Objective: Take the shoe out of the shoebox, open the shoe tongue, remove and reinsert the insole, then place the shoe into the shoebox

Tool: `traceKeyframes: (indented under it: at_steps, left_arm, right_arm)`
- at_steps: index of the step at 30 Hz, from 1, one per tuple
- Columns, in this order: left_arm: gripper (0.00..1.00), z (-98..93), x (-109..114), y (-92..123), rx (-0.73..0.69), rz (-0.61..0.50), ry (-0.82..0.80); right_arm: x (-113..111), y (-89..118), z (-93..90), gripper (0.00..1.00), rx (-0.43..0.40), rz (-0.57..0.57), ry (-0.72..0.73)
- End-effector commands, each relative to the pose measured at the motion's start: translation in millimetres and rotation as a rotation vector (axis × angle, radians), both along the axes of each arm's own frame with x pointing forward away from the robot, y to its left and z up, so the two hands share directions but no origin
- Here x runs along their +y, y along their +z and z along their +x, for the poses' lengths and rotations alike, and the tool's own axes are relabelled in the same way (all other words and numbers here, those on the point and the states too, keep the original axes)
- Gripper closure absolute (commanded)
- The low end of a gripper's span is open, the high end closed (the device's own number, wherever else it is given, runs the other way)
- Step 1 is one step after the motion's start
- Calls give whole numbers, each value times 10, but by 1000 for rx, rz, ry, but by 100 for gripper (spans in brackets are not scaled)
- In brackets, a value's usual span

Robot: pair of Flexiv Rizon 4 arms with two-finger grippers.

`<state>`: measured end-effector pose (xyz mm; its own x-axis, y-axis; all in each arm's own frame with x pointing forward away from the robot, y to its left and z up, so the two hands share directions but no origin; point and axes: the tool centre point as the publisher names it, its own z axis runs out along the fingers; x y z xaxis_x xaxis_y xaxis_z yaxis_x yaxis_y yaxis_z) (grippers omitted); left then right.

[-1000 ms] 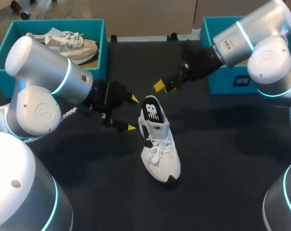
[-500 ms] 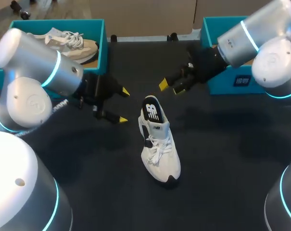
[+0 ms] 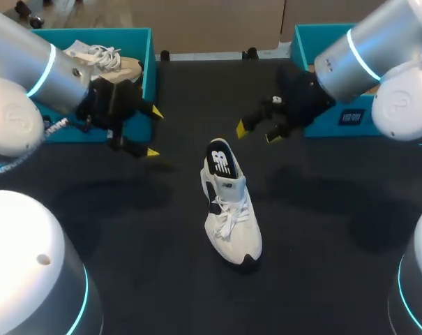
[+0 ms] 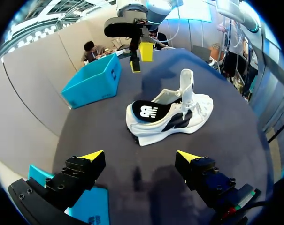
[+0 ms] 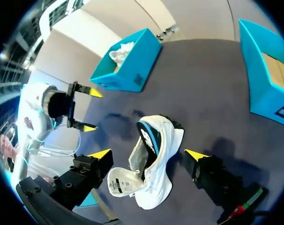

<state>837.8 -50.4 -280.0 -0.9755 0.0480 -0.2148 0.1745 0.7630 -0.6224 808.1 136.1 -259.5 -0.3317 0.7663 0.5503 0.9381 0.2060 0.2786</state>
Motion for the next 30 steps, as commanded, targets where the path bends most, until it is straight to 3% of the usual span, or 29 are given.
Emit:
traceKeyframes:
  at_steps: [1, 6, 9, 10, 14, 16, 18, 23, 25, 30]
  left_arm:
    - [0, -38, 143, 152, -7, 22, -1]
    - [0, 30, 277, 275, -13, 48, 34]
    - [0, 102, 378, 325, -14, 34, 61]
    - [0, 123, 411, 335, -26, 44, 84]
    - [0, 225, 530, 370, -39, 50, 125]
    - [0, 271, 572, 388, -43, 57, 145]
    - [0, 321, 608, 405, -40, 59, 151]
    - [0, 408, 681, 451, -32, 70, 191]
    - [0, 604, 744, 545, -31, 68, 205]
    - [0, 660, 795, 563, -28, 69, 235]
  right_arm:
    - [17, 33, -31, 0, -11, -137, -51]
    - [41, 38, -80, 2, -11, -183, -87]
    - [60, 51, -106, 35, -20, -199, -103]
    - [64, 52, -115, 52, -24, -202, -107]
    - [87, 66, -143, 66, -34, -222, -122]
    - [103, 64, -150, 79, -30, -239, -129]
    - [117, 55, -157, 100, -29, -247, -142]
    - [146, 43, -181, 100, -33, -286, -172]
    - [164, 45, -193, 100, -29, -335, -200]
    - [179, 38, -193, 100, -25, -363, -219]
